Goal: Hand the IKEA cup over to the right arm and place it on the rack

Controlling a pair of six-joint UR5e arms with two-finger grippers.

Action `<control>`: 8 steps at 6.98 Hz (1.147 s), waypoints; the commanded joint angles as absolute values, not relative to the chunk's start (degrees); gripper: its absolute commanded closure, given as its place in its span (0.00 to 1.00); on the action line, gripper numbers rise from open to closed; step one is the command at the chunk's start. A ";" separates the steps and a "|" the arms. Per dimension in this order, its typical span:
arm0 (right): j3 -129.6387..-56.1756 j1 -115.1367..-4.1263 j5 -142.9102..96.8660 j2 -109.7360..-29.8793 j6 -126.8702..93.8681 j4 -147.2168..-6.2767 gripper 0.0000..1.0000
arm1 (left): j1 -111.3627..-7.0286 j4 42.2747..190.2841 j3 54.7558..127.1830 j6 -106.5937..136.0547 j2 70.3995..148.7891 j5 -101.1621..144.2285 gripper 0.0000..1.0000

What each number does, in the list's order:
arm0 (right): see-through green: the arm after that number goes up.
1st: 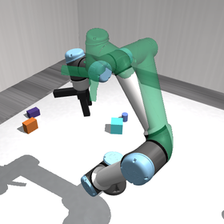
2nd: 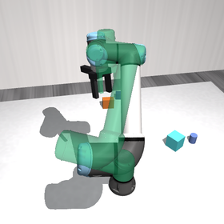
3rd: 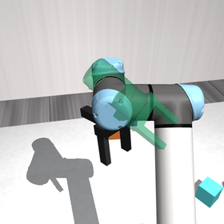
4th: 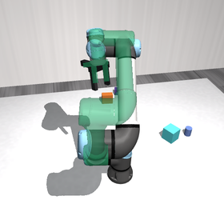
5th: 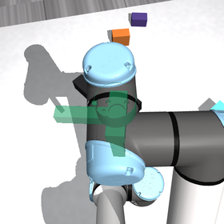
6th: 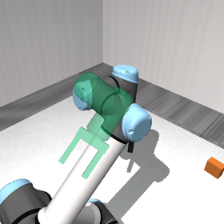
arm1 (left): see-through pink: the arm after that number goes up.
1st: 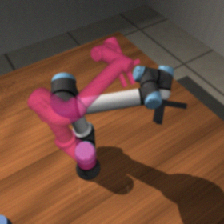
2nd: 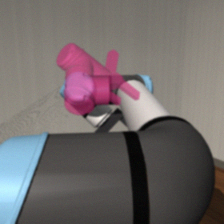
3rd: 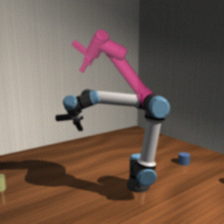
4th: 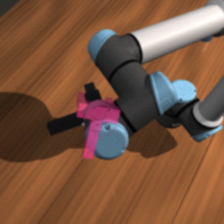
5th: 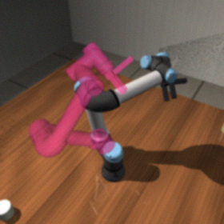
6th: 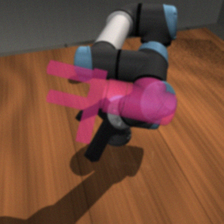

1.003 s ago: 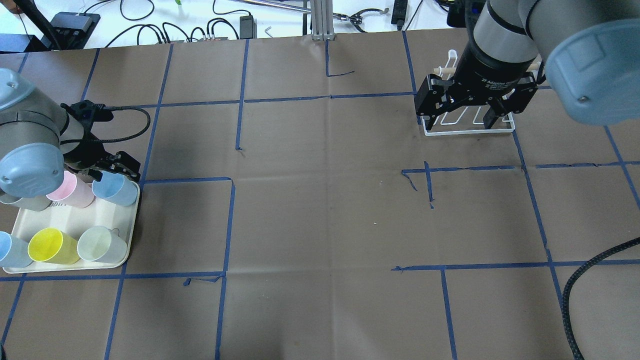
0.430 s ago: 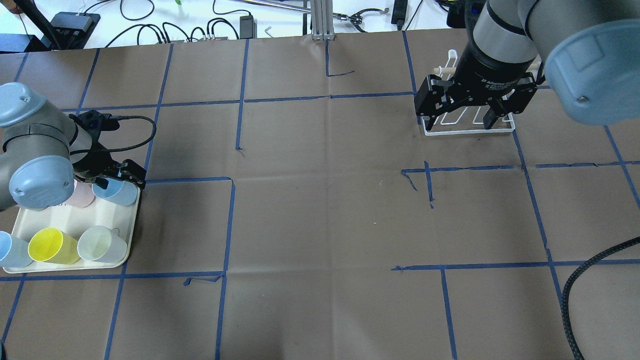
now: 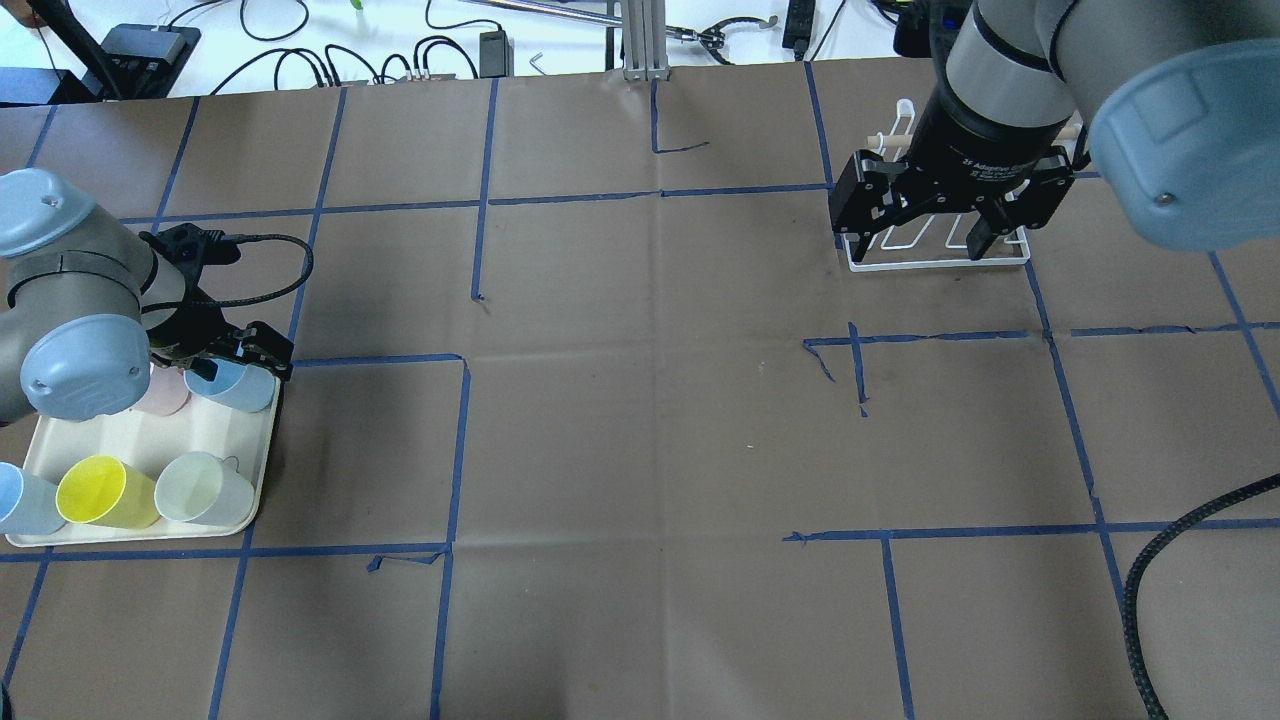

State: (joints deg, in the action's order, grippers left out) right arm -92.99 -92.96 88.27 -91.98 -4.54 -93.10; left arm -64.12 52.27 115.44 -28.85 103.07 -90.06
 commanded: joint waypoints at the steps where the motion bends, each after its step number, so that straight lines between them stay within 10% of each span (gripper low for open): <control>1: -95.78 -93.08 87.89 -91.93 -7.44 -101.38 0.00 | -64.07 52.38 115.14 -29.00 103.36 -90.35 1.00; 5: -104.40 -93.43 77.01 -92.81 -32.75 -123.18 0.00 | -61.52 53.26 114.00 -29.27 101.44 -90.09 1.00; 8: -112.29 -93.69 70.51 -92.72 -49.77 -145.12 0.00 | -63.19 74.82 99.72 -26.55 98.61 -88.08 1.00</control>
State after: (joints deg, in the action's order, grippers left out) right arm -108.83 -93.53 73.18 -92.76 -42.12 -135.86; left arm -62.43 66.51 106.02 -27.77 99.00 -89.23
